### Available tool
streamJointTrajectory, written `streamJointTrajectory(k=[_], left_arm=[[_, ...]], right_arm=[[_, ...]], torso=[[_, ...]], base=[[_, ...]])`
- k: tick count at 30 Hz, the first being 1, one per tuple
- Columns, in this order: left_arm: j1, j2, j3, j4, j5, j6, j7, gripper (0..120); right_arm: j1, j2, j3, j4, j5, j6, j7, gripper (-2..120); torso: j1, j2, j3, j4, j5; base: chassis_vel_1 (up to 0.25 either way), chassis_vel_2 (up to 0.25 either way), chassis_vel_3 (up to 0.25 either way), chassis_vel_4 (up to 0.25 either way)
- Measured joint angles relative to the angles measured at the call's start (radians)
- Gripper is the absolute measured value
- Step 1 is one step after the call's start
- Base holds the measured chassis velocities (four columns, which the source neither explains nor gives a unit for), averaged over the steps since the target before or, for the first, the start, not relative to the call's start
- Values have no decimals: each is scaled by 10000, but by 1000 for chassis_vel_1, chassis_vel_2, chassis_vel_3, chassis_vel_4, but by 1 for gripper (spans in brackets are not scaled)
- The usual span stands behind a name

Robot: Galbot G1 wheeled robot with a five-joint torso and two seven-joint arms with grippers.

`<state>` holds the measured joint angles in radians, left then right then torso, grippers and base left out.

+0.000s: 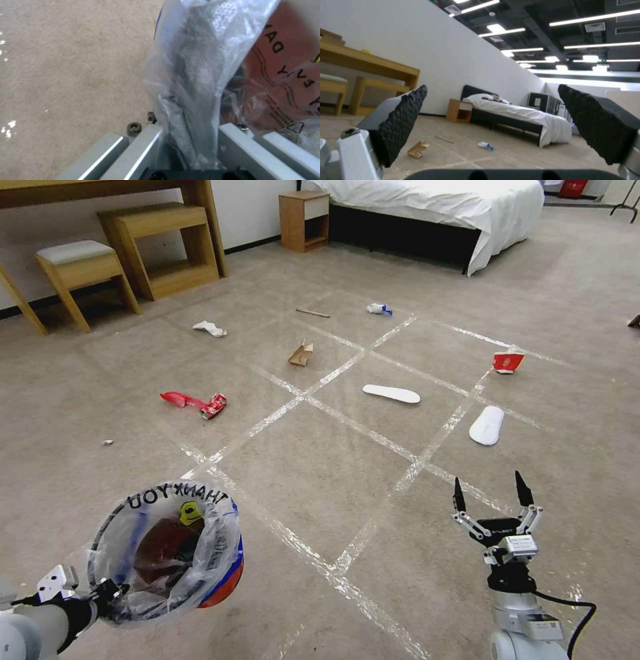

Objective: Pick up the trash bin and place the garbage on the floor into it.

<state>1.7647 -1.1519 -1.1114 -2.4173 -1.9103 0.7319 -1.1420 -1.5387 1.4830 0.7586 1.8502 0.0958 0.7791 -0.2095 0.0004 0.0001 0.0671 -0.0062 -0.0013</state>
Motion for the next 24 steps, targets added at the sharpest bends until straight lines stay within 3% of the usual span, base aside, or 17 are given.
streamJointTrajectory(k=[24], left_arm=[[-278, 20, 164, 371, 94, -94, 122, 0]], right_arm=[[298, 21, -96, -151, -157, -309, 37, 100]], torso=[[0, -1, 1, 0, 0]], base=[[-100, 107, 109, -108]])
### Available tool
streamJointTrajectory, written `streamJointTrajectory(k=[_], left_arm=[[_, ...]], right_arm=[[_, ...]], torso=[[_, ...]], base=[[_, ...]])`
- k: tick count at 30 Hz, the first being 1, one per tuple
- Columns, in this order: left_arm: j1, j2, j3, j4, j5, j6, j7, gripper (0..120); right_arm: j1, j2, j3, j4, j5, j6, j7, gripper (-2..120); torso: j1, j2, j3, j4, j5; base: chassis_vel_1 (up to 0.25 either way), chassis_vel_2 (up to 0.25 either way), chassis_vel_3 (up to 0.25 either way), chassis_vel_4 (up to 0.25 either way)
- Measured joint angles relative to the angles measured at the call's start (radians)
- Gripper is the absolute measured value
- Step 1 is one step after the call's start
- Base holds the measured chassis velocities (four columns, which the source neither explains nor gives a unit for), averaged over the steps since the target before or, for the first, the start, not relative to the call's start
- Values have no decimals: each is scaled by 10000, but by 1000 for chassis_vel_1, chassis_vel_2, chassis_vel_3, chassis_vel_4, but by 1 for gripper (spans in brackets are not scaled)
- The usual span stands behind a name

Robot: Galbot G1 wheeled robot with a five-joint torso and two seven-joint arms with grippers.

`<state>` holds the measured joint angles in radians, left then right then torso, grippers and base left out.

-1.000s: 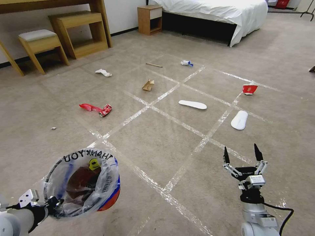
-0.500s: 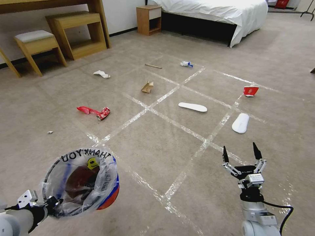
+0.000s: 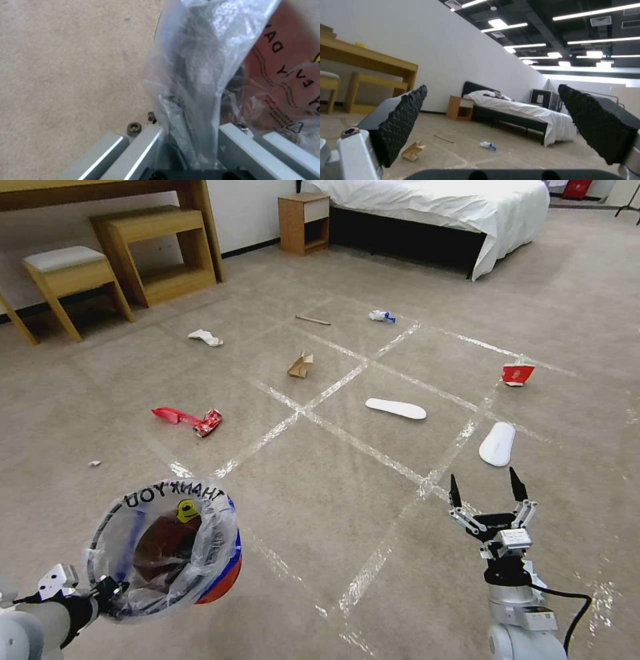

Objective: Pick up the trash bin and place the garbage on the floor into it.

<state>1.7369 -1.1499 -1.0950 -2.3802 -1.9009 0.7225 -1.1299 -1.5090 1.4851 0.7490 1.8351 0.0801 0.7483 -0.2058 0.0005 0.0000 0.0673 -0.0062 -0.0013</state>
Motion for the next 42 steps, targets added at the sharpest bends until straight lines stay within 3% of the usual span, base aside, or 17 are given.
streamJointTrajectory(k=[42], left_arm=[[-106, 277, 199, 248, 218, -4, 250, 0]], right_arm=[[222, 132, 4, -312, -78, -28, -42, 100]], torso=[[0, 0, -1, 1, 1]], base=[[-158, 165, 160, -161]])
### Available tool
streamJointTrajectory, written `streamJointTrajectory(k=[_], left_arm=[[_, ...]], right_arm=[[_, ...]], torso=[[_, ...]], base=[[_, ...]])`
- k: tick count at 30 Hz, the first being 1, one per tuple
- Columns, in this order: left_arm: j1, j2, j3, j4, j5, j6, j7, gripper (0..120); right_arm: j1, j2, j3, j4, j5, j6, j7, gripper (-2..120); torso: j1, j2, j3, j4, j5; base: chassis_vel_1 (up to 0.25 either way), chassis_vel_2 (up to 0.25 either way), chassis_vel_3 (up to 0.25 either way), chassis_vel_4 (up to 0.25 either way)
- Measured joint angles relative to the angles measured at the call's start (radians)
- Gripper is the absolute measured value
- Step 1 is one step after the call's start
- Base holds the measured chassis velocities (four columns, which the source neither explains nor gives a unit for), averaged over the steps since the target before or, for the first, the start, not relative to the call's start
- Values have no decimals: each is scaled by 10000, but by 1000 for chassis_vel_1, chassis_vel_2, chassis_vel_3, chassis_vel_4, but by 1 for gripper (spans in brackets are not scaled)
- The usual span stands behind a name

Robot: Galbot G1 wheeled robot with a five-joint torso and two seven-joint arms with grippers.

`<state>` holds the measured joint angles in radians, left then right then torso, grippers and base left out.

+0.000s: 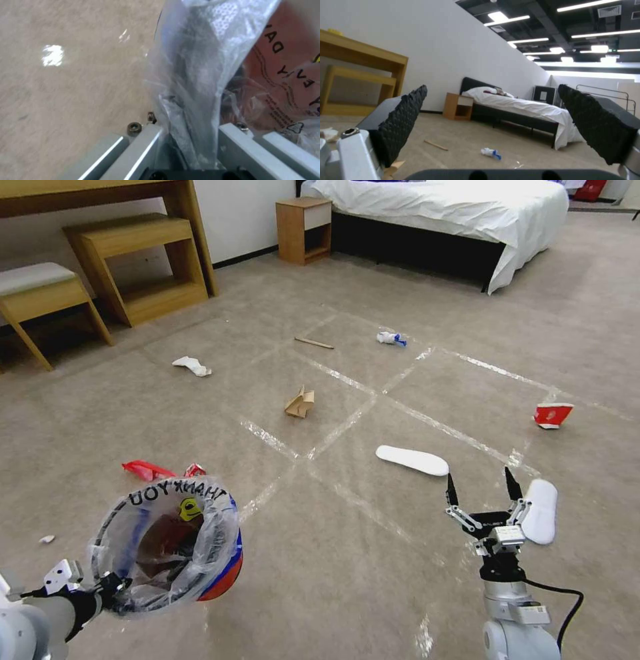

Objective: Pick up the trash bin and place the garbage on the floor into it.

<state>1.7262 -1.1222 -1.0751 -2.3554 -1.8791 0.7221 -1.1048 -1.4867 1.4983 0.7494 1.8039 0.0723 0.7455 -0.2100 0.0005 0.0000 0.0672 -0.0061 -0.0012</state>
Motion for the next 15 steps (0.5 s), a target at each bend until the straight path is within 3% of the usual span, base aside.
streamJointTrajectory(k=[15], left_arm=[[-33, -32, 47, -2, 34, -1, 33, 0]], right_arm=[[23, -10, -11, -36, -8, -6, 0, 100]], torso=[[0, -2, 1, 1, 1]], base=[[-209, 204, 206, -210]])
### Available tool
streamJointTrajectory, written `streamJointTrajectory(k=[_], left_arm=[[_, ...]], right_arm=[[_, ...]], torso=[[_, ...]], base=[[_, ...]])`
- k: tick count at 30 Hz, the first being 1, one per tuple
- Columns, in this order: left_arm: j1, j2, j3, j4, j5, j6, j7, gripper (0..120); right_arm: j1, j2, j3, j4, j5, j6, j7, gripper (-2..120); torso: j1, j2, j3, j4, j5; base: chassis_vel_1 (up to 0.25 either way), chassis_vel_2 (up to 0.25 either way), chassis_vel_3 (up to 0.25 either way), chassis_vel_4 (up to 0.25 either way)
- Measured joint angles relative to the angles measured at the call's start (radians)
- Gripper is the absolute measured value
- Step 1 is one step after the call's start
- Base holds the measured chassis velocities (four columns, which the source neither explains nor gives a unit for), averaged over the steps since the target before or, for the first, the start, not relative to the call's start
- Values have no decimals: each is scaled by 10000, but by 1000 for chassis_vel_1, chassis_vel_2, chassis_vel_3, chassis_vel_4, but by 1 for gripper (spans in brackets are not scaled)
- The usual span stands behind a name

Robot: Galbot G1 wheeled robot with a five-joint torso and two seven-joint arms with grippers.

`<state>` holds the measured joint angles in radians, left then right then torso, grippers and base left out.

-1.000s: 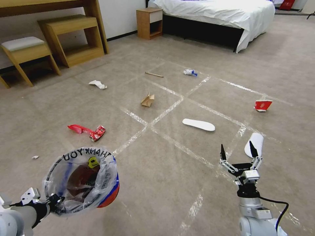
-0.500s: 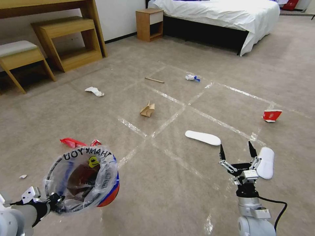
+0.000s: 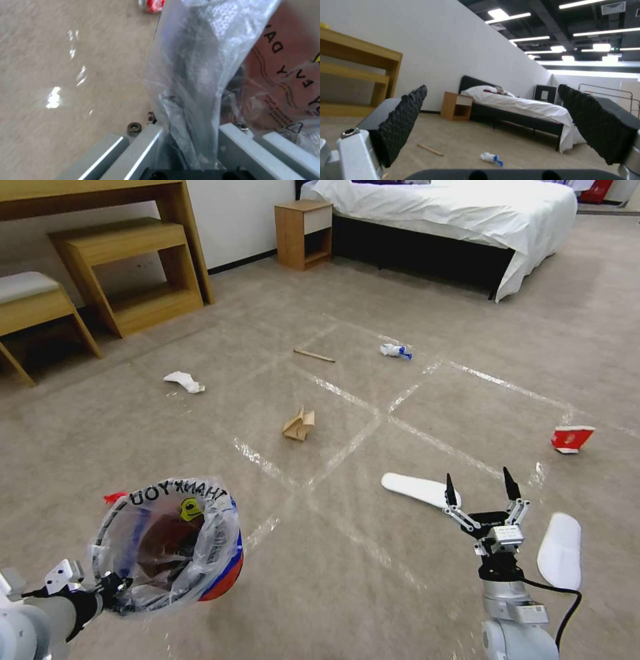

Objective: Pick up the trash bin and place the garbage on the floor into it.

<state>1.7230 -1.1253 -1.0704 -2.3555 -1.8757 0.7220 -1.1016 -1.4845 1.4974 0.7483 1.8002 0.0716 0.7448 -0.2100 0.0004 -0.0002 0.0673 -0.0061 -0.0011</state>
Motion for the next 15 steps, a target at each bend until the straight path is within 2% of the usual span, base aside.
streamJointTrajectory(k=[10, 15], left_arm=[[0, 30, 12, 53, 10, 0, 12, 0], [1, 61, 28, 62, 29, -2, 28, 0]], right_arm=[[49, -5, -73, -39, -2, -25, 23, 100], [105, 3, -85, -112, -81, -20, 169, 100]], torso=[[1, 0, 0, -1, 1], [2, 0, 2, -2, -1]], base=[[-192, 196, 201, -192], [-156, 121, 139, -125]])
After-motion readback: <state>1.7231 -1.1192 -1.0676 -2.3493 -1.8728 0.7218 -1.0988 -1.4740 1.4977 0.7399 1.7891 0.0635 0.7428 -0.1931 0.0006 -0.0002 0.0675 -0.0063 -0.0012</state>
